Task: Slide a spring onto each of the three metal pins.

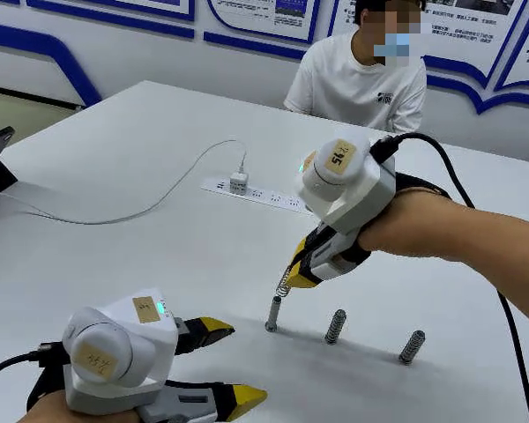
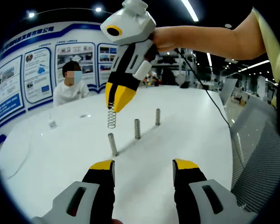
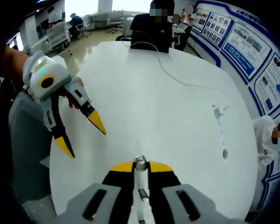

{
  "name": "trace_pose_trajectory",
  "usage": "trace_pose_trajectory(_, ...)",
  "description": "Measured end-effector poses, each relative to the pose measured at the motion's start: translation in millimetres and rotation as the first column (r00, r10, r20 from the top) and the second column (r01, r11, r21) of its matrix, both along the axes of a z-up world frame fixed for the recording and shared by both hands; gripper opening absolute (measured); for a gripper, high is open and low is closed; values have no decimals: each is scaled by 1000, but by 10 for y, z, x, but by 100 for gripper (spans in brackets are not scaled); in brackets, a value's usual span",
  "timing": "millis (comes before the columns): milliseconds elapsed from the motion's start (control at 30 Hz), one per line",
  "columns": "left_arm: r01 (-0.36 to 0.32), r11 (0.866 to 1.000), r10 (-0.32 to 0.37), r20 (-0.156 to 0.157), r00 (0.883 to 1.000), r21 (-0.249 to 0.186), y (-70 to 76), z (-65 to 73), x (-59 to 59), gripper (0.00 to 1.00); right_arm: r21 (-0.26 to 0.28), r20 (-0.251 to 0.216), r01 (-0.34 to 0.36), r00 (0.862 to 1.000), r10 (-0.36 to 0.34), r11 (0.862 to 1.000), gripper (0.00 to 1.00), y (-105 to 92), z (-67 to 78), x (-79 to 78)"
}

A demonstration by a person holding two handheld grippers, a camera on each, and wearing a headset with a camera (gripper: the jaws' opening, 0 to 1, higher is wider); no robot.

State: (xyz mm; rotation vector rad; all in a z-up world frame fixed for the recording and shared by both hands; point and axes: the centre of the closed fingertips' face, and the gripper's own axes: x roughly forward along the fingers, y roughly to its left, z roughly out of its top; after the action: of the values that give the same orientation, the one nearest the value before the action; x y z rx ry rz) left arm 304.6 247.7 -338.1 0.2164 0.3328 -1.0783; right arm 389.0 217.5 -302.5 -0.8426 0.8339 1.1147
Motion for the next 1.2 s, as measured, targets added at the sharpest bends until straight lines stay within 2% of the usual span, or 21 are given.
trace_pose_trajectory(467,-5,1000,5,2,1000,3,20,-22,29,56,-17,-26,1,1000,-2,1000,12,20,-105,38)
trace_pose_trajectory(800,-3,1000,3,2,1000,2,25,-19,18,56,-42,-43,-3,999,1,999,12,37,-174,46)
trace_pose_trajectory(1200,-4,1000,4,-1,1000,4,22,-30,19,55,-63,-77,1,997,-5,998,12,56,-321,46)
